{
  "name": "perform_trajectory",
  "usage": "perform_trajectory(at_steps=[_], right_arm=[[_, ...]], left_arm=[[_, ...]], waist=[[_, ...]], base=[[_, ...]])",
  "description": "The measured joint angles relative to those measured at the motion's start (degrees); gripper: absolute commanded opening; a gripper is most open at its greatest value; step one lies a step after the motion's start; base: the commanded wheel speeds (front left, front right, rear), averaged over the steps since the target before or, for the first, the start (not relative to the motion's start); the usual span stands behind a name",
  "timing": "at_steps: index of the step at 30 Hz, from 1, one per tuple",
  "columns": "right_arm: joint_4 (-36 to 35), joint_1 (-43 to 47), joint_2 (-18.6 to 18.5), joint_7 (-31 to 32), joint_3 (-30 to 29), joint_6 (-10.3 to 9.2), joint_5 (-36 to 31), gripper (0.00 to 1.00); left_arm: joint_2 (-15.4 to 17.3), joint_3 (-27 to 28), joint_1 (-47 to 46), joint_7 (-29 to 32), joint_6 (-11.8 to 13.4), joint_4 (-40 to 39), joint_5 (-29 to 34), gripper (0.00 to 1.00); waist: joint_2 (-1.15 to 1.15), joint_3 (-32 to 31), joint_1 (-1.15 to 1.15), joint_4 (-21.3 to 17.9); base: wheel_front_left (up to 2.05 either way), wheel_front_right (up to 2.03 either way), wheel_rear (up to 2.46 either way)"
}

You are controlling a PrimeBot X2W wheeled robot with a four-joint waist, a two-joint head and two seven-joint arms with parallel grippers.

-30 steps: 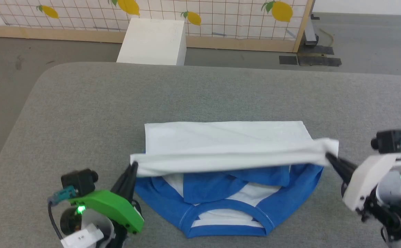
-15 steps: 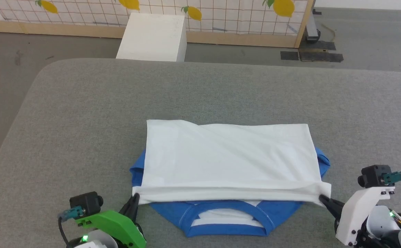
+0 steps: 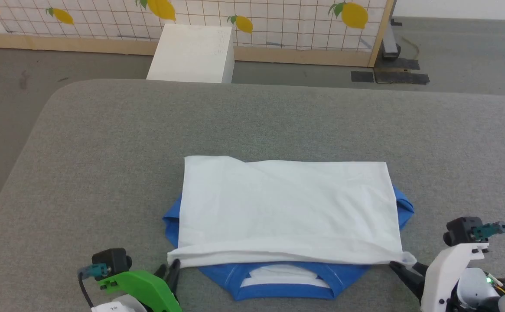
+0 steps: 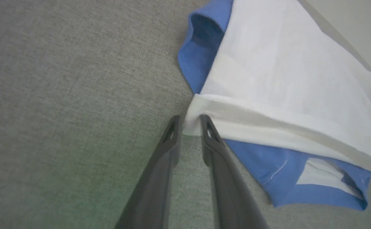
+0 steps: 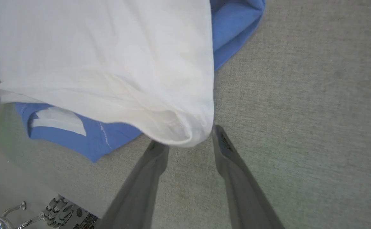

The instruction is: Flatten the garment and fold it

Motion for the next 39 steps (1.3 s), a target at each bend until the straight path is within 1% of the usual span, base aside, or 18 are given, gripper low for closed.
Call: perform_trajectory(at_steps=[5, 11, 14, 17, 18, 21, 23, 26, 27, 29, 31, 34, 39], right_arm=[[-1.64, 1.42, -1.11, 1.72, -1.86, 0.0, 0.66, 1.0], [-5.04, 2.96, -2.92, 5.28, -6.53, 0.0, 1.41, 1.0], [-6.98, 2.97, -3.42, 6.78, -9.57, 0.0, 2.24, 1.0], [-8.71, 2.48, -3.88, 8.09, -11.61, 0.0, 2.78, 1.0], [-9.1, 2.11, -4.44, 8.4, -11.52, 0.0, 2.78, 1.0], [-9.46, -0.04, -5.98, 8.94, -10.69, 0.0, 4.03, 1.0], [-9.23, -2.03, -7.16, 9.66, -9.13, 0.0, 4.98, 1.0], [-7.94, -4.39, -8.55, 10.06, -6.9, 0.0, 6.87, 1.0], [-7.48, -4.98, -9.05, 10.02, -6.22, 0.0, 7.19, 1.0], [-5.92, -6.19, -9.96, 9.96, -4.76, -0.01, 7.87, 1.0], [-4.66, -7.05, -10.79, 9.53, -3.2, -0.01, 8.2, 1.0], [-2.63, -8.56, -11.51, 8.59, -0.76, 0.0, 9.36, 1.0], [-0.38, -9.79, -12.49, 7.04, 3.99, -0.01, 11.07, 1.0]], left_arm=[[1.22, 0.31, 1.68, 3.97, 2.72, -2.32, -0.42, 1.0], [4.68, 2.38, 4.79, 8.0, 6.72, -8.02, -0.91, 1.0], [6.34, 4.6, 5.93, 7.55, 8.36, -11.36, -0.87, 1.0], [7.46, 7.09, 6.05, 3.09, 8.4, -14.83, 0.12, 1.0], [7.64, 7.66, 5.89, 0.75, 8.35, -15.99, 1.22, 1.0], [7.83, 8.35, 4.61, -7.56, 6.7, -18.14, 4.39, 1.0], [7.77, 8.04, 2.97, -13.8, 5.1, -18.75, 6.99, 1.0], [7.37, 7.19, 0.51, -21.84, 3.56, -18.96, 10.88, 1.0], [7.27, 7.01, -0.04, -23.18, 3.46, -18.92, 12.21, 1.0], [6.94, 6.81, -1.21, -25.06, 2.74, -19.16, 15.32, 1.0], [6.53, 6.94, -2.16, -25.51, 2.24, -19.94, 18.22, 1.0], [3.63, 9.2, -3.55, -25.69, 1.71, -23.69, 22.48, 1.0], [-0.41, 11.66, -3.72, -25.7, -0.7, -25.32, 26.08, 1.0]], waist=[[0.0, -1.04, 0.0, 0.14], [0.0, -2.38, 0.0, 0.23], [0.0, -2.82, 0.0, 0.22], [0.0, -2.53, 0.0, 0.21], [0.0, -2.31, 0.0, 0.22], [0.0, -1.36, 0.0, 0.24], [0.0, -0.43, 0.0, 0.27], [0.0, 1.07, 0.0, 0.39], [0.0, 1.54, 0.01, 0.44], [0.0, 2.72, 0.0, 0.62], [0.0, 3.83, 0.0, 0.8], [0.0, 5.76, 0.01, 1.19], [0.0, 8.49, 0.01, 2.01]], base=[[0.0, 0.0, 0.0], [0.0, 0.0, 0.0], [0.0, 0.0, 0.0], [0.0, 0.0, 0.0], [0.0, 0.0, 0.0], [0.0, 0.0, 0.0], [0.0, 0.0, 0.0], [0.0, 0.0, 0.0], [0.0, 0.0, 0.0], [0.0, 0.0, 0.0], [0.0, 0.0, 0.0], [0.0, 0.0, 0.0], [0.0, 0.0, 0.0]])
